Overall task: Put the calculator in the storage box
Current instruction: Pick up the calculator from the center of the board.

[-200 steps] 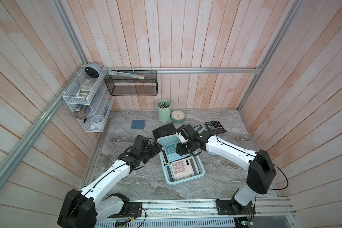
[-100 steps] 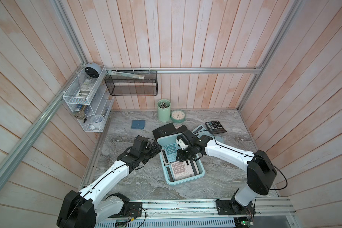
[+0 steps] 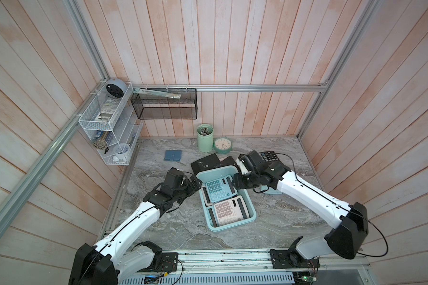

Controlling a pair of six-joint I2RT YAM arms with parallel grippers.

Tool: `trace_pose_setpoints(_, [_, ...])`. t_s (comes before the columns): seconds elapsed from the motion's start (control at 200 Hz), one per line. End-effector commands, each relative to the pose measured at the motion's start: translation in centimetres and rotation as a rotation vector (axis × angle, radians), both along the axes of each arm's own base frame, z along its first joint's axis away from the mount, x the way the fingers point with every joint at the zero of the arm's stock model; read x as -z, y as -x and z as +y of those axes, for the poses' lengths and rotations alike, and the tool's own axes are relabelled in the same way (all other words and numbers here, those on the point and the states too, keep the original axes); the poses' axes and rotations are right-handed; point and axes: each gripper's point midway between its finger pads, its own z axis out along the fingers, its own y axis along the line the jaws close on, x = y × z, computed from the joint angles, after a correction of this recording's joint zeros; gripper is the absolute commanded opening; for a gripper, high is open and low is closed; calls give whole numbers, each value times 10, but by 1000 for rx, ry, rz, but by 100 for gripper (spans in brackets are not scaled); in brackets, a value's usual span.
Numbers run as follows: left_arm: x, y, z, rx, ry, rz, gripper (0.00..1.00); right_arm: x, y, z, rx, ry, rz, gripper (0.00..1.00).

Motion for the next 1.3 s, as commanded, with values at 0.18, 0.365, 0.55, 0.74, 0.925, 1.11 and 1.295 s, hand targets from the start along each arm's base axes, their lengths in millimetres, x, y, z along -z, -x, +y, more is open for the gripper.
trace_pose_setpoints(0.18, [-20, 2, 17, -21, -84, -72, 100, 18, -62, -152, 585, -119, -166, 66])
trace_pose_setpoints(0.365, [-21, 2, 14, -23, -53, -82, 100, 44, -89, -207, 792, -239, -172, 69])
trace_pose_setpoints(0.55, [-26, 5, 15, -40, -16, -109, 100, 78, -123, -243, 911, -374, -106, 69])
trace_pose_setpoints(0.74, [-28, 8, 19, -64, 9, -131, 100, 115, -166, -251, 866, -579, 7, 67])
trace_pose_setpoints(0.925, [-26, 10, 19, -74, 36, -137, 100, 143, -199, -261, 898, -733, 41, 61])
trace_pose_setpoints(1.11, [-26, 11, 20, -79, 41, -137, 100, 145, -212, -265, 903, -790, 30, 59])
trace_pose_setpoints(1.295, [-25, 12, 22, -89, 37, -135, 100, 121, -206, -269, 906, -761, -28, 60])
